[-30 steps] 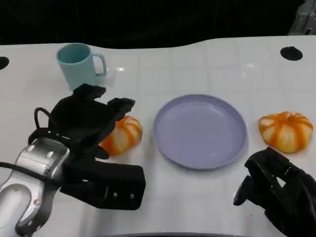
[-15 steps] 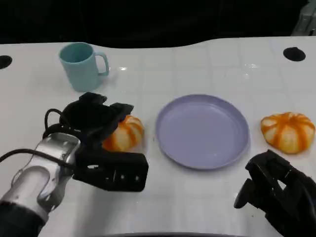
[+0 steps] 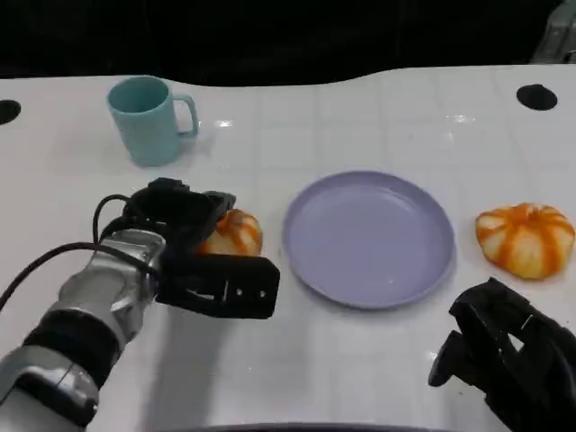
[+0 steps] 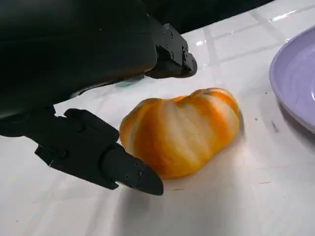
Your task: Grasp the bread from the table and place it into the plate.
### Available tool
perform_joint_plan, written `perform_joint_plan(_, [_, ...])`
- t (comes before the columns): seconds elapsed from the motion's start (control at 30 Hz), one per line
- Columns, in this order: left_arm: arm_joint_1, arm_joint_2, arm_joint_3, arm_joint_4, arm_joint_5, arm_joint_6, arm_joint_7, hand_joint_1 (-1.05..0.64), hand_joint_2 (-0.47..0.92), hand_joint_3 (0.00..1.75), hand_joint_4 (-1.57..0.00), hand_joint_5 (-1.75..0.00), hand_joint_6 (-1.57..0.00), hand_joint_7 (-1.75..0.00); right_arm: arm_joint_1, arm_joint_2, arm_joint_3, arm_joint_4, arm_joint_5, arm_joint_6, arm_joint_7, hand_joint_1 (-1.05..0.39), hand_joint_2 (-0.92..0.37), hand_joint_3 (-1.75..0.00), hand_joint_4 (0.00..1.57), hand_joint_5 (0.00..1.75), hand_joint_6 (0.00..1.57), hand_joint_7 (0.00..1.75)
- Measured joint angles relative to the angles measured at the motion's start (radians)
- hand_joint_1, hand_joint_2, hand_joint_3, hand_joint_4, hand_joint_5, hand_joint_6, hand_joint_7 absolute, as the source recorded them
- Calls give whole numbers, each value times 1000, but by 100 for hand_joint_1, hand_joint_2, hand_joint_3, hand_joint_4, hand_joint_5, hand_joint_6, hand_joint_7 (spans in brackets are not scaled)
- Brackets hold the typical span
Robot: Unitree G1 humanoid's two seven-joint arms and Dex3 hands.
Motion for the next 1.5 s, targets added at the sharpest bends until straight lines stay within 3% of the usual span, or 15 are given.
perform_joint_plan(0.37, [-75,-39,-39,197,-45,-64,73,-39,78,1,-3,-21,-20,-1,1,-1,-1,-1,0,0,2,-52,-92,-21,63,175,53,157])
perform_joint_plan(0.47, [-82,-47,-40,227,-63,-75,75,-24,83,1,-21,-15,-28,-1,2,-2,-1,-1,0,0,2,-52,-92,-21,63,175,53,157])
perform_joint_plan(0.67, [-107,-57,-36,286,-107,-103,73,-18,88,1,-44,-9,-39,-1,2,-3,-1,-1,0,-1,7,-53,-92,-22,64,175,54,157])
perform_joint_plan(0.8, [-108,-56,-35,295,-122,-122,78,-18,89,0,-49,-6,-41,-1,4,-3,-1,-1,0,-1,9,-53,-92,-21,64,175,54,157])
perform_joint_plan(0.87, [-108,-56,-34,298,-124,-127,92,-22,92,11,-74,-100,-99,-11,4,-3,-1,-1,0,-1,10,-52,-92,-22,62,175,53,157])
perform_joint_plan(0.9, [-108,-56,-30,301,-127,-131,114,-22,92,12,-76,-115,-107,-12,4,-3,-1,-1,0,-1,10,-52,-92,-22,62,175,53,157])
perform_joint_plan(0.93, [-108,-56,-25,301,-134,-134,137,-22,92,12,-76,-143,-109,-37,4,-3,-1,-2,0,-1,10,-52,-92,-23,61,175,52,157])
perform_joint_plan(0.97, [-108,-56,-23,303,-138,-137,159,-21,92,13,-76,-162,-92,-88,5,-4,-1,-2,0,-1,10,-52,-92,-23,61,175,52,158])
perform_joint_plan(1.03, [-108,-57,-24,311,-140,-139,198,-21,92,13,-76,-172,-80,-119,5,-4,-1,-2,0,-1,10,-52,-92,-23,61,175,51,158])
perform_joint_plan(1.07, [-108,-57,-24,313,-141,-140,212,-21,92,13,-76,-173,-79,-123,5,-5,-1,-2,0,-1,10,-52,-92,-23,61,175,51,159])
perform_joint_plan(1.13, [-108,-57,-27,319,-141,-140,236,-26,92,16,-75,-174,-82,-92,5,-5,-1,-3,0,-1,10,-52,-92,-21,61,175,52,157])
perform_joint_plan(1.23, [-106,-59,-37,329,-137,-126,289,-28,92,17,-74,-175,-84,-83,6,-5,-6,-3,2,-1,10,-52,-92,-20,62,175,53,156])
perform_joint_plan(1.33, [-102,-59,-45,331,-130,-122,322,-24,92,23,-80,-175,-82,-100,6,-5,-11,-3,2,0,10,-51,-92,-20,62,175,53,155])
perform_joint_plan(1.4, [-99,-58,-50,331,-121,-120,359,-22,92,18,-84,-175,-73,-134,6,-5,-12,-3,2,1,10,-52,-92,-21,62,175,53,156])
perform_joint_plan(1.5, [-98,-58,-51,331,-121,-129,410,-21,92,16,-86,-175,-69,-148,6,-5,-12,-3,2,0,12,-52,-92,-22,62,175,53,156])
